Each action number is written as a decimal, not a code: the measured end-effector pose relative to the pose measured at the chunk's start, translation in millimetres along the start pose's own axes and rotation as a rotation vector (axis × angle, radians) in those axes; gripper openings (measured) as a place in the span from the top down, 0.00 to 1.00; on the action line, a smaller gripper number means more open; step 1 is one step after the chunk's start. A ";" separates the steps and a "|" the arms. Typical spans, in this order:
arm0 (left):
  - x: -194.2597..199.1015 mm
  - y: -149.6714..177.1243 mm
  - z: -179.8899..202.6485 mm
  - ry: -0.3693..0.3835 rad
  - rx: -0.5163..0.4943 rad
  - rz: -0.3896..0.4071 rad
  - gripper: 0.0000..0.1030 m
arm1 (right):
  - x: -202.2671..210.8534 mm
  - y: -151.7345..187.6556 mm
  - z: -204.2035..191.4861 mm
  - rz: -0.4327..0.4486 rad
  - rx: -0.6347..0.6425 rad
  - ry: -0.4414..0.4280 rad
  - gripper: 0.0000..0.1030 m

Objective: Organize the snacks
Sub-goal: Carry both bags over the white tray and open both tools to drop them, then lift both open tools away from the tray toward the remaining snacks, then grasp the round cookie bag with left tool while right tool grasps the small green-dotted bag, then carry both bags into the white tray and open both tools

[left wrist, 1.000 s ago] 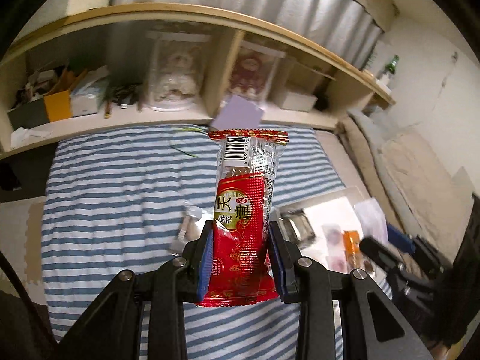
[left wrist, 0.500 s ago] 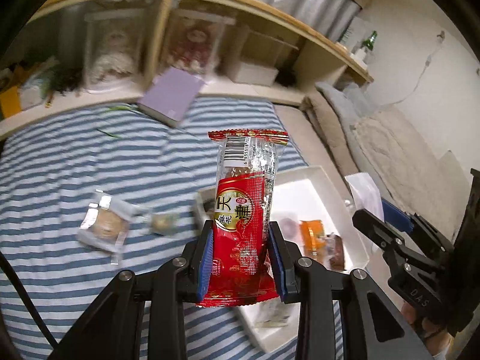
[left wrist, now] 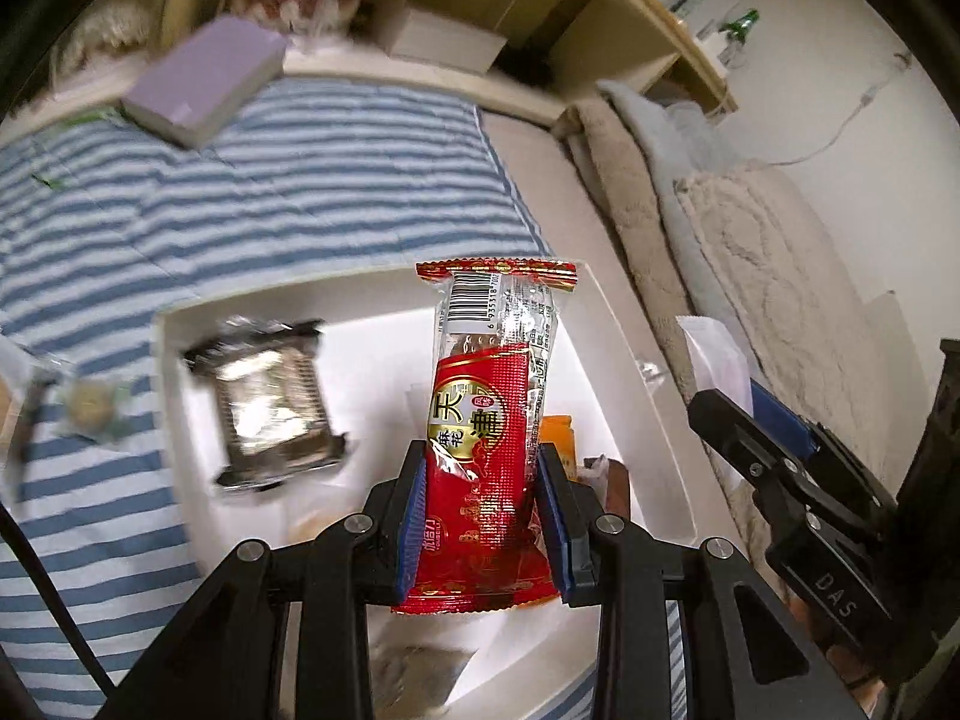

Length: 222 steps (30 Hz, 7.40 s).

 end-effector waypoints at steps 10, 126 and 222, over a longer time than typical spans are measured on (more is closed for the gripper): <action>-88.2 -16.5 -9.7 -0.079 0.107 -0.081 0.67 | -39.6 3.3 49.0 -0.063 -0.034 -0.007 0.53; 226.2 42.5 -221.5 -0.297 -0.202 0.343 0.03 | -45.0 -24.8 -198.5 0.091 0.016 -0.179 0.02; 210.4 59.1 -100.2 -0.086 -0.201 0.402 0.40 | 48.3 -34.5 -111.4 0.175 -0.059 -0.086 0.71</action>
Point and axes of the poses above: each gripper's, at about its wrist camera, not at the fingertips, and x roughly against the way its jaws point, z to its right, y to its underside, the point moved 6 cm from there along -x, roughly the way its jaws point, and after that the axes turned 13 degrees about -y, right-handed, at the moved point
